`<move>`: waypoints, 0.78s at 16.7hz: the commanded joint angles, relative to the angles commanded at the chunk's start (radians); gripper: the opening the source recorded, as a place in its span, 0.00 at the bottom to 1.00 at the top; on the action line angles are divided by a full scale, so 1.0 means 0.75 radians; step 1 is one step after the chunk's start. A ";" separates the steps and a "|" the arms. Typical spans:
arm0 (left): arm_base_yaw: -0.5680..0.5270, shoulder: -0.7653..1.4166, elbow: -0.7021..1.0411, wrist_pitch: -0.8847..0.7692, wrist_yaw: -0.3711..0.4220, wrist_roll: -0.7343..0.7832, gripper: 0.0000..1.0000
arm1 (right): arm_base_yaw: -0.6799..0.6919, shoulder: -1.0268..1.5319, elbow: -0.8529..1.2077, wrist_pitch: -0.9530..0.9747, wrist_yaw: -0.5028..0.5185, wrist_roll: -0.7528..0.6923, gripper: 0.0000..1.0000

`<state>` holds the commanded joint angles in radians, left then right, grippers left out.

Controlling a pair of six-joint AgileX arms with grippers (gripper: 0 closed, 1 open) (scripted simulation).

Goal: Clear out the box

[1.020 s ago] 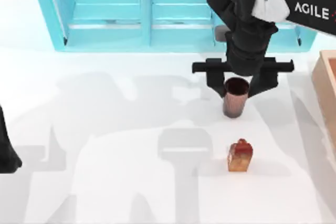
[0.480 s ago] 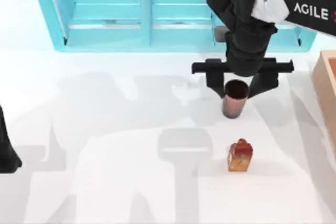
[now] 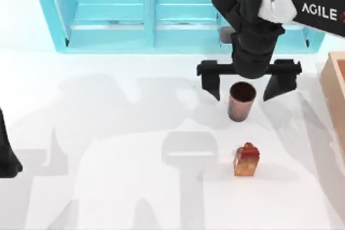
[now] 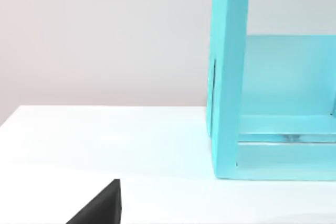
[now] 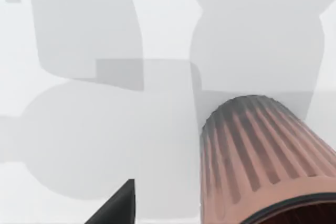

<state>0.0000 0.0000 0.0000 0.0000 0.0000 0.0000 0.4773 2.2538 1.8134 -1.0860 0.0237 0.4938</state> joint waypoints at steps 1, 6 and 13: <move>0.000 0.000 0.000 0.000 0.000 0.000 1.00 | 0.000 0.000 0.000 0.000 0.000 0.000 1.00; 0.000 0.000 0.000 0.000 0.000 0.000 1.00 | -0.002 0.001 0.004 -0.004 0.000 0.000 1.00; 0.000 0.000 0.000 0.000 0.000 0.000 1.00 | -0.001 0.013 0.251 -0.251 0.006 0.001 1.00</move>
<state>0.0000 0.0000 0.0000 0.0000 0.0000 0.0000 0.4768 2.2639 2.0020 -1.2739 0.0282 0.4946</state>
